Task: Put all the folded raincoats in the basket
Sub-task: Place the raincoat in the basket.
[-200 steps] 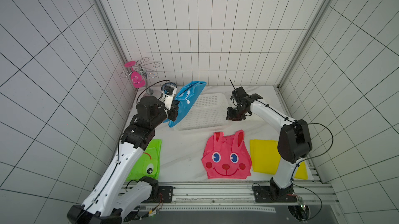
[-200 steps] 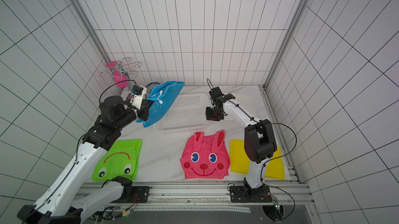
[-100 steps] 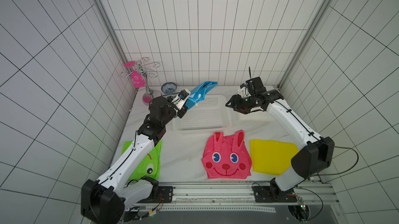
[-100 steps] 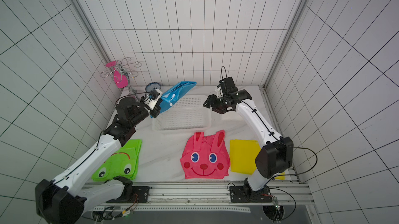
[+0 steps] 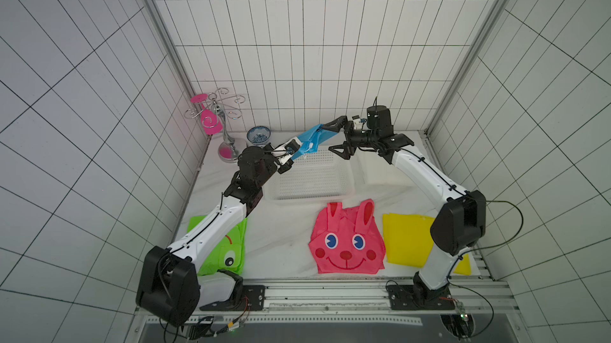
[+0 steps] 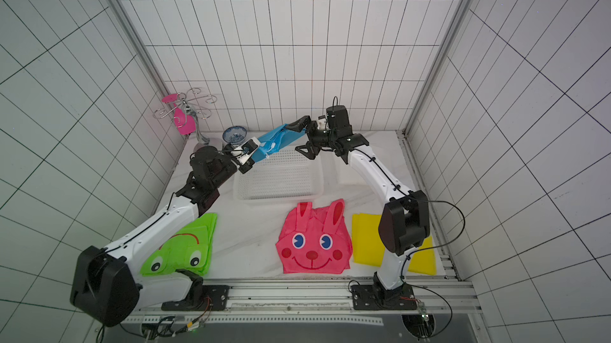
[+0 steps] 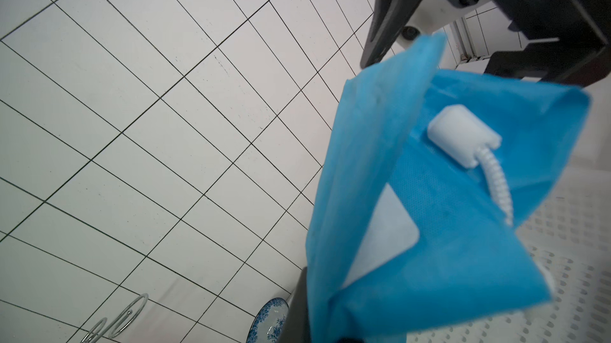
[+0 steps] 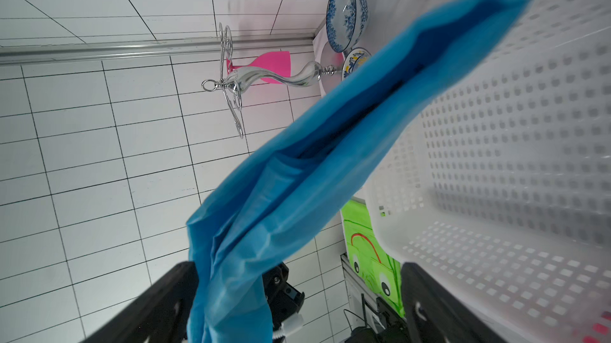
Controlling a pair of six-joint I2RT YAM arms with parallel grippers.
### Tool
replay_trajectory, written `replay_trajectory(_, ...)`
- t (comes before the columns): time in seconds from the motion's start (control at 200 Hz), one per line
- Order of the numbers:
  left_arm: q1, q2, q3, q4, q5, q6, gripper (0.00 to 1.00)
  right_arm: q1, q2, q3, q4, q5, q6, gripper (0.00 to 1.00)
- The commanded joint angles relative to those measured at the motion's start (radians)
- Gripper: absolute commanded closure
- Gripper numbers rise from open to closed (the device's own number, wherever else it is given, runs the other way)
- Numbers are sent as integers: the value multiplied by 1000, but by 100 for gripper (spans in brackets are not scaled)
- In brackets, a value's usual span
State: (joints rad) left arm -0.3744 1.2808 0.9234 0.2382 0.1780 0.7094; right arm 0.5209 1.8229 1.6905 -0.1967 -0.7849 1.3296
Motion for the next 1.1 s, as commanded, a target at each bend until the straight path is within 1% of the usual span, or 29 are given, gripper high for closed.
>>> replay_trajectory(0.0,-12,21,0,73,-13,79,100,28,59,100,138,-26,156,1)
replay_trajectory(0.095,-12,37,0,86,-52,108,100,29,111,154,146,-13,176,0)
replay_trajectory(0.21,-11,71,16,93,-109,154,100,29,164,189,194,5,211,6)
replay_trajectory(0.405,19,159,70,152,-147,239,100,26,314,369,203,-35,246,7)
replay_trajectory(0.535,57,223,141,184,-145,285,100,21,435,519,232,-53,289,8)
replay_trajectory(0.62,62,271,205,190,-143,345,100,13,506,620,245,-70,324,10)
replay_trajectory(0.7,67,315,268,193,-141,385,100,5,555,678,262,-77,350,12)
replay_trajectory(0.835,80,383,358,190,-128,437,100,-13,578,676,283,-82,358,14)
replay_trajectory(0.959,83,399,407,146,-101,483,100,-19,569,629,317,-99,358,15)
replay_trajectory(1.034,82,410,398,124,-100,539,100,-26,567,609,330,-99,358,16)
replay_trajectory(1.094,79,428,361,181,-113,604,100,-31,567,599,332,-99,358,16)
